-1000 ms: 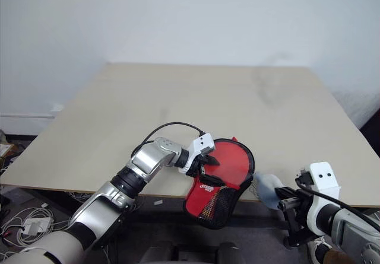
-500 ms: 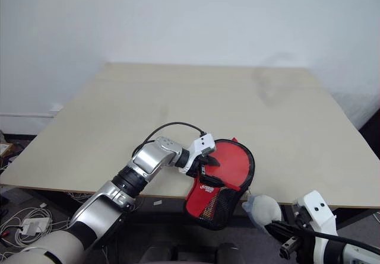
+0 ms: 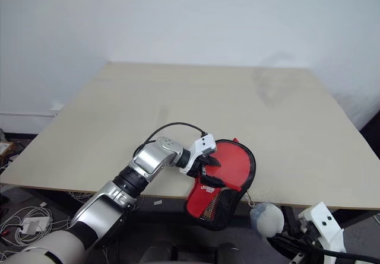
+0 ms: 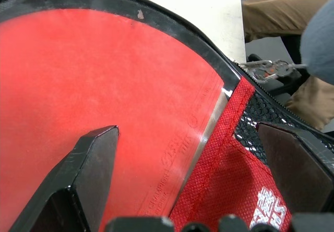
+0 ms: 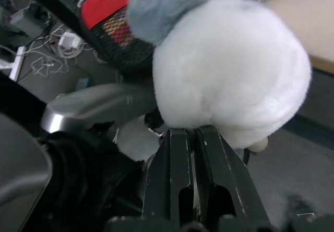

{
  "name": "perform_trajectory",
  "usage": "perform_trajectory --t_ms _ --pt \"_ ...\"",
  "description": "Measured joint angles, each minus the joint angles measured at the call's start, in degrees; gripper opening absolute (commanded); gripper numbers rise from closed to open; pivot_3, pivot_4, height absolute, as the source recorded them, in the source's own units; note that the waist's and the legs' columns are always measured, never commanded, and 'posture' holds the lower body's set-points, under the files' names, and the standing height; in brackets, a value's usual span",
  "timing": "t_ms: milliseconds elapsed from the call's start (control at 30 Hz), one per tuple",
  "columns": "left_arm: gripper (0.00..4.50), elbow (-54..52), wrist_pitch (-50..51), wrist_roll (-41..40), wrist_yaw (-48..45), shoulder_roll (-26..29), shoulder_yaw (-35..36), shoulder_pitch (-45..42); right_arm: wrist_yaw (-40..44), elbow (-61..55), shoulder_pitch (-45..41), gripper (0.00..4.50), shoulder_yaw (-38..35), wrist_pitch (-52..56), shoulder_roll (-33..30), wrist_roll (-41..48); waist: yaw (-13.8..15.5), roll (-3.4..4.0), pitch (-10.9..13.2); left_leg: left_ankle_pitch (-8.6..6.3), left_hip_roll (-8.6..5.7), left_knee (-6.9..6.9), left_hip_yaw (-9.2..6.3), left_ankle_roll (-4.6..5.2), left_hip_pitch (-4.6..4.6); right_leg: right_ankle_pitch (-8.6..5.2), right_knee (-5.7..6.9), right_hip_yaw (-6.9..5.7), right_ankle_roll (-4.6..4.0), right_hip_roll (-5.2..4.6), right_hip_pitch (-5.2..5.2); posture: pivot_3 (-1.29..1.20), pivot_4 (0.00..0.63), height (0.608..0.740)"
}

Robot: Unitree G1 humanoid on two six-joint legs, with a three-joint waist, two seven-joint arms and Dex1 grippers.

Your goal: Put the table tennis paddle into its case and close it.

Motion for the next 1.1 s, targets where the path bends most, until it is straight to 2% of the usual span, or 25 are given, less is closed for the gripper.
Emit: perform_trajectory --t_ms 167,333,433,600,700,833,1033,1100 --pt "4.5 0.13 -0.04 0.12 0.0 -0.18 0.0 0.12 4.19 -0.46 7.67 0.05 2.51 -6.23 -3.45 -0.16 0.15 -0.22 0.0 -0.02 0.0 -0.02 0.01 0.02 0.0 -0.01 -0.02 -0.05 0.01 -0.08 0.0 0.0 0.0 0.74" --pt "4.5 0.15 -0.01 0.23 0.35 -0.3 0.0 0.49 6.19 -0.59 12.35 0.05 4.7 -10.76 -5.66 -2.06 0.04 -0.42 -0.04 -0.09 -0.08 0.05 0.15 0.14 0.03 -0.01 -0.08 -0.53 0.02 -0.69 0.01 0.0 0.0 0.74" --pt "4.5 0.15 0.02 0.23 0.42 -0.36 0.0 0.56 4.98 -0.55 10.19 0.05 6.29 -11.05 -5.92 -3.38 0.06 -0.6 -0.16 -0.11 -0.08 0.05 0.13 0.14 0.02 -0.01 -0.15 -0.69 0.02 -0.77 0.01 0.0 0.0 0.74" --pt "4.5 0.17 0.08 0.26 0.45 -0.71 0.0 0.54 -0.57 2.98 0.55 0.05 6.11 -10.24 -5.47 -3.1 0.2 -0.56 -0.22 -0.12 -0.04 -0.08 0.05 0.15 -0.02 0.0 -0.69 -1.03 0.03 -0.82 0.14 0.0 0.0 0.74" --pt "4.5 0.17 0.16 0.22 -0.03 -0.67 0.0 0.43 -5.98 5.86 -6.35 0.58 7.35 -8.33 -2.88 -2.78 0.22 -0.73 -0.29 -0.21 -0.04 -0.08 0.0 0.19 -0.01 0.01 -0.78 -1.12 0.03 -0.81 0.25 0.0 0.0 0.74" --pt "4.5 0.18 0.19 0.2 -0.65 -0.89 0.0 0.36 -12.21 9.11 -13.03 1.92 10.8 -5.04 -1.3 -2.61 0.32 -0.6 -0.34 -0.33 -0.11 -0.06 0.01 0.33 -0.02 0.01 -0.79 -1.08 0.03 -0.81 0.33 0.0 0.0 0.74" --pt "4.5 0.96 0.19 0.21 -1.27 -0.91 -0.02 -0.18 -16.0 10.52 -18.08 3.97 22.63 -2.41 -1.23 -3.92 0.28 -0.61 -0.35 -0.35 -0.11 0.0 -0.02 0.38 0.0 0.02 -0.8 -1.11 0.04 -0.79 0.4 0.0 0.0 0.74" --pt "4.5 1.22 0.19 0.21 -1.29 -0.92 -0.02 -0.31 -16.09 11.63 -18.34 3.97 24.88 -2.43 -1.25 -4.66 0.26 -0.62 -0.35 -0.36 -0.11 0.01 -0.02 0.38 0.03 0.02 -0.8 -1.11 0.04 -0.78 0.43 0.0 0.0 0.74"
